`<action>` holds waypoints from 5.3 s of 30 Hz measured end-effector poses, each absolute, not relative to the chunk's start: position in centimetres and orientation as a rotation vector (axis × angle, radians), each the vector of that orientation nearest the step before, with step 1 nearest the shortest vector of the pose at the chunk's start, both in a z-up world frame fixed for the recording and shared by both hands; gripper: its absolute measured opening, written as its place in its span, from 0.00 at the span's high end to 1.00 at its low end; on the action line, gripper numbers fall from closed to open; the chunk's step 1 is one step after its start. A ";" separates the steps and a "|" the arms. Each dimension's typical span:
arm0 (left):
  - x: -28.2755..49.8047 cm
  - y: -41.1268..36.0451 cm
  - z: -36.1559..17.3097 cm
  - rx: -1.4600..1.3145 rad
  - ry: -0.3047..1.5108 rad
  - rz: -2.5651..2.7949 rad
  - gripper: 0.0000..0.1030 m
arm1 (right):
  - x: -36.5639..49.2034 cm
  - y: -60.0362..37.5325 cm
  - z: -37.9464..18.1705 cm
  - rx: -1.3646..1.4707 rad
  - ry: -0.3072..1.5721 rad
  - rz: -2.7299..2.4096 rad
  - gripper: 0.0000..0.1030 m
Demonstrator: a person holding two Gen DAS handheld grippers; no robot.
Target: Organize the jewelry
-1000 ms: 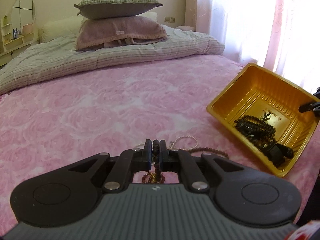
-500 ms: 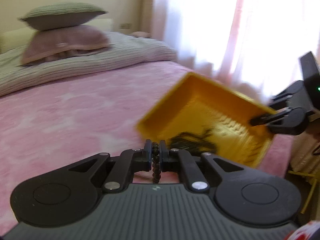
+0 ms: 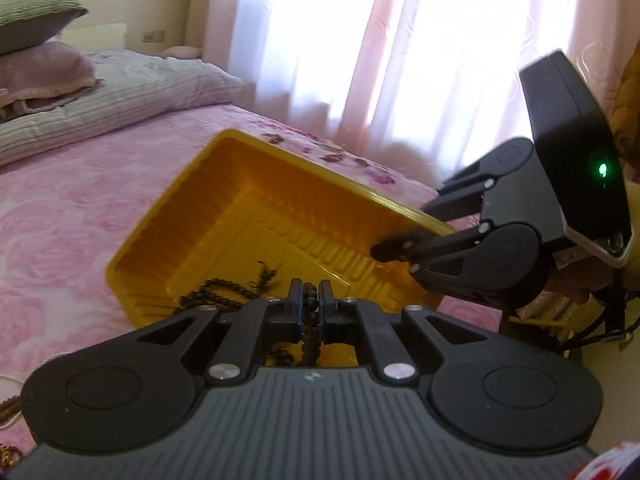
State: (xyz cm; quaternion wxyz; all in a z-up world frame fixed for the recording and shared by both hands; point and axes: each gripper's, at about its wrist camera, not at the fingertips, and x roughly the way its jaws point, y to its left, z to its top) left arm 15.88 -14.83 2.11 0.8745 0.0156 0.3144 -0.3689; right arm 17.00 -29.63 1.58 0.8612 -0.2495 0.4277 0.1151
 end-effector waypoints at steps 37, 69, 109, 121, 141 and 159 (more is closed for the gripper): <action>11.9 4.6 -5.8 0.064 0.706 -0.144 0.72 | 16.8 -30.0 1.5 -0.522 0.900 0.234 0.94; 12.7 3.0 -7.9 0.160 0.744 -0.116 0.93 | 16.9 -30.1 1.3 -0.527 0.907 0.226 0.94; 10.7 5.6 -9.0 -1.277 0.850 -0.574 0.94 | 16.7 -29.9 1.4 -0.525 0.899 0.229 0.94; 10.2 6.0 -12.2 -1.646 0.854 -0.564 0.94 | 16.7 -29.8 1.4 -0.524 0.898 0.228 0.94; 9.5 10.3 -13.0 -1.614 0.834 -0.399 0.94 | 16.9 -30.0 1.3 -0.521 0.894 0.225 0.94; 9.9 -3.0 1.8 -0.083 0.564 -0.535 0.93 | 16.9 -29.9 1.4 -0.518 0.891 0.229 0.94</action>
